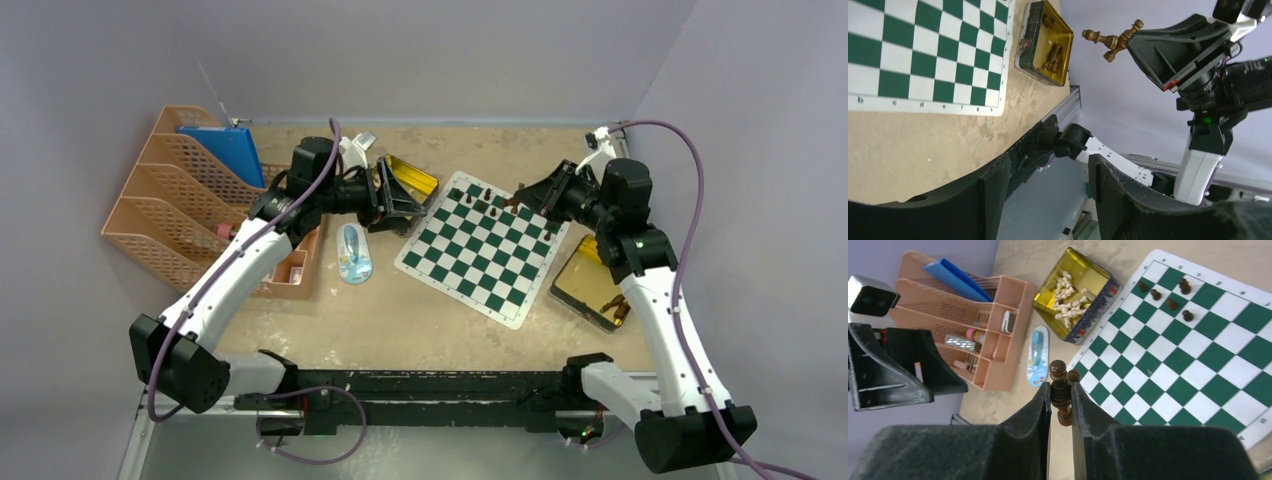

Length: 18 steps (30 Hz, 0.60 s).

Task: Set up the chess pieces on the board
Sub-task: Pick up the chess piece from the storage box.

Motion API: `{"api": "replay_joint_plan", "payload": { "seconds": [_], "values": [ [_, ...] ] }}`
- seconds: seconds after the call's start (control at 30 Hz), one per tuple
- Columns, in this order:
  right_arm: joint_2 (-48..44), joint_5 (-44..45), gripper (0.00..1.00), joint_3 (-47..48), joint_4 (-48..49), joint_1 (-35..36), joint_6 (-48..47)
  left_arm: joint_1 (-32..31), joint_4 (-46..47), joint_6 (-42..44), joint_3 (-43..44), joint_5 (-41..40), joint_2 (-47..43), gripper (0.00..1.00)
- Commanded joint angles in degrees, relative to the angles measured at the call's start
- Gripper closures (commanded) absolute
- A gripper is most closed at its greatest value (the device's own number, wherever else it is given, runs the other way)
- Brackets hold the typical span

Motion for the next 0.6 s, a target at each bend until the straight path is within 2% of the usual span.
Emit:
{"api": "replay_joint_plan", "payload": {
  "seconds": [0.0, 0.17, 0.23, 0.3, 0.37, 0.4, 0.57],
  "values": [
    [0.7, -4.1, 0.97, 3.0, 5.2, 1.8, 4.7, -0.3, 8.1, 7.7, 4.1, 3.4, 0.3, 0.43],
    [3.7, -4.7, 0.97, 3.0, 7.3, 5.2, 7.5, -0.3, 11.8, 10.1, 3.4, 4.8, 1.8, 0.43],
    [5.0, -5.4, 0.97, 3.2, 9.0, 6.8, 9.0, -0.2, 11.4, 2.5, 2.2, 5.4, 2.0, 0.41],
    [5.7, -6.1, 0.98, 3.4, 11.0, 8.5, 10.7, -0.2, 18.3, -9.2, -0.5, 7.8, 1.8, 0.40],
    [5.8, -6.5, 0.98, 3.6, 13.4, 9.8, 12.6, -1.0, 23.2, -18.2, -2.5, 6.7, 1.0, 0.40],
    [5.9, -6.5, 0.97, 3.8, 14.4, 10.2, 13.5, -1.2, 23.0, -20.8, -2.3, 5.8, 0.9, 0.39],
    [6.2, -7.9, 0.98, 4.8, 17.8, 11.4, 17.2, -1.2, 16.0, -21.4, 1.5, 5.0, 3.9, 0.30]
  ]
}}
